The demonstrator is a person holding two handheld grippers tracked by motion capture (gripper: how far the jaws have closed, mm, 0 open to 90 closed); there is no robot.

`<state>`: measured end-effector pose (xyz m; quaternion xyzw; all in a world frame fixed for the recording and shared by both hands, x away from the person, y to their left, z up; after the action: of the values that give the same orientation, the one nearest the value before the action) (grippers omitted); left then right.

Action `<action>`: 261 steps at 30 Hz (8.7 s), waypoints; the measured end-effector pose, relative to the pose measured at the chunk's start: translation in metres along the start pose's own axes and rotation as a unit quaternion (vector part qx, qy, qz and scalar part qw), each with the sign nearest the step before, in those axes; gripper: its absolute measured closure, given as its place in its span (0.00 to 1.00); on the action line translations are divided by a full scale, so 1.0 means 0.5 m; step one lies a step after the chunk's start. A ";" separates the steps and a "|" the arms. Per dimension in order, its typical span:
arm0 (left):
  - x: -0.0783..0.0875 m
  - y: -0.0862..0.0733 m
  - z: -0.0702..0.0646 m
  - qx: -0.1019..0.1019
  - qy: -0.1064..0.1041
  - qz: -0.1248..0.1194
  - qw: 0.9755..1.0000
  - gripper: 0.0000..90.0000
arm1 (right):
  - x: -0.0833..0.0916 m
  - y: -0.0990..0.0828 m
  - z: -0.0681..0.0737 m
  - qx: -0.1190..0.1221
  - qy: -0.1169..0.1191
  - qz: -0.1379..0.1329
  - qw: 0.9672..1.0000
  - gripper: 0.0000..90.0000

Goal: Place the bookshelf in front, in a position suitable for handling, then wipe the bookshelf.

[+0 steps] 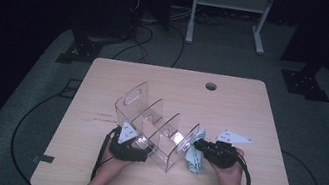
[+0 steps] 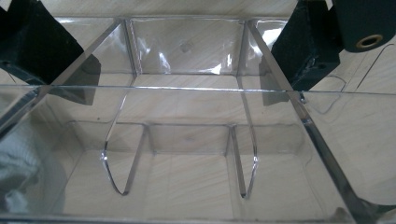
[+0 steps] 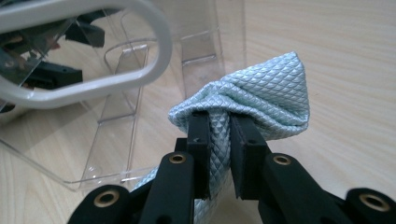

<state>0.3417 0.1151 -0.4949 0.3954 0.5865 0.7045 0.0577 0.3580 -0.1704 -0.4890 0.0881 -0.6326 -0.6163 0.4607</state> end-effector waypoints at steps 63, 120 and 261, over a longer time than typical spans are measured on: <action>-0.007 0.001 -0.009 0.002 0.005 -0.003 1.000 0.09 | 0.084 0.166 0.076 0.051 0.067 -0.017 0.996 0.89; -0.021 0.010 -0.010 0.013 0.023 -0.006 1.000 0.09 | 0.073 0.160 0.175 0.092 0.100 0.032 0.990 0.89; -0.025 0.014 -0.002 0.017 0.030 -0.014 0.999 0.09 | -0.030 -0.035 0.082 0.016 0.051 0.072 0.996 0.89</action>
<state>0.3524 0.1053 -0.4951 0.3673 0.6054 0.7048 0.0429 0.3302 -0.1356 -0.5039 0.0811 -0.6229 -0.5660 0.5339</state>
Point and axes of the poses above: each handheld gripper's, and its own axes: x roughly backward along the jaws, y roughly out of its top, z roughly to its left, the point moved 4 cm from there along -x, roughly forward along the jaws, and after that the axes turned 1 degree about -y, right-handed, at the moved point
